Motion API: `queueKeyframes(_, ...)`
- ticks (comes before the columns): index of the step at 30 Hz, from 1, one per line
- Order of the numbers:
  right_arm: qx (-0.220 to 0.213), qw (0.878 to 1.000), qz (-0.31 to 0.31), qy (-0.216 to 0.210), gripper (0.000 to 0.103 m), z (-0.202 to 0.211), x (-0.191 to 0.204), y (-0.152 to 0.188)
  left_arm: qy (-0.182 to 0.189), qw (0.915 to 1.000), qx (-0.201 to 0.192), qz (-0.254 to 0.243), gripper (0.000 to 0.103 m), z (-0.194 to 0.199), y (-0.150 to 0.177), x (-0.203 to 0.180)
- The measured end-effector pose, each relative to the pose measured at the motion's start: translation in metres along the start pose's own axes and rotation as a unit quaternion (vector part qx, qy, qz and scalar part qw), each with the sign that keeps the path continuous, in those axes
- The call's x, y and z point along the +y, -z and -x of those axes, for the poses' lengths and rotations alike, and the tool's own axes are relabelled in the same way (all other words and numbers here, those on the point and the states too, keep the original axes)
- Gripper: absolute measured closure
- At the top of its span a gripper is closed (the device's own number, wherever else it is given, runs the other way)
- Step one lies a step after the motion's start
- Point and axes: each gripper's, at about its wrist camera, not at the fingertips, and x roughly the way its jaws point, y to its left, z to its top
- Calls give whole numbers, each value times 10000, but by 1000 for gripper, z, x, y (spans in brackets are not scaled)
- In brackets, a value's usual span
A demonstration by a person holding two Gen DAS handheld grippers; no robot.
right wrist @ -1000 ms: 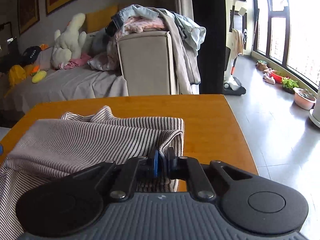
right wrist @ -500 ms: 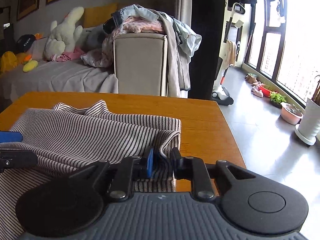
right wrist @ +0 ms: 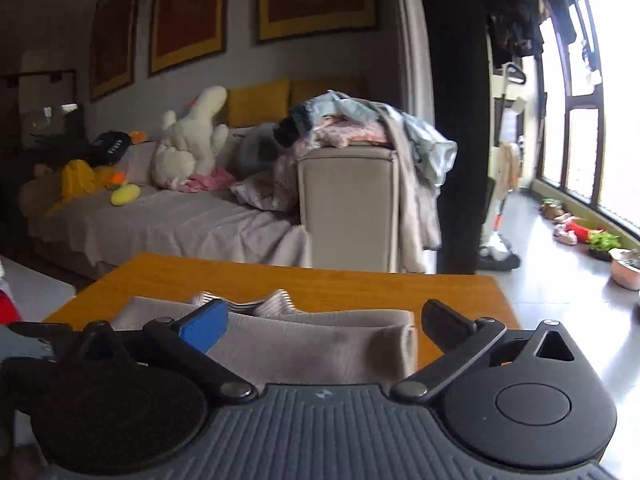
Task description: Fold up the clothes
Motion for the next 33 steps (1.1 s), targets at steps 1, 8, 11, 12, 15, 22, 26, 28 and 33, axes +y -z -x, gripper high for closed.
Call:
queueKeyframes(1,102,9999,7,-46,0,-4,5,2,-27,10000,1,12,0,4,2,2)
queueKeyframes(8,813,9960,56,-364,0,-28,41,15,-41,10000,34,-64,0,36,20,17)
queueKeyframes(11,1116,9925,77,-500,0,-39,57,21,-45,9998,59,-171,0,44,25,20)
queueKeyframes(12,1169,9917,80,-523,0,-40,60,22,-59,9998,66,-192,0,47,26,20)
queueKeyframes(15,1161,9919,77,-517,0,-38,61,24,-80,9997,79,-233,0,49,27,21)
queueKeyframes(22,1143,9921,70,-503,0,-31,64,28,-124,9995,88,-268,0,52,29,21)
queueKeyframes(26,1133,9922,53,-522,0,-28,64,29,-171,9993,106,-309,0,51,29,19)
queueKeyframes(28,1135,9917,31,-610,0,-27,61,29,-199,9992,117,-323,0,50,29,18)
queueKeyframes(33,1057,9908,-200,-821,0,-25,52,29,-298,9987,168,-387,0,46,27,14)
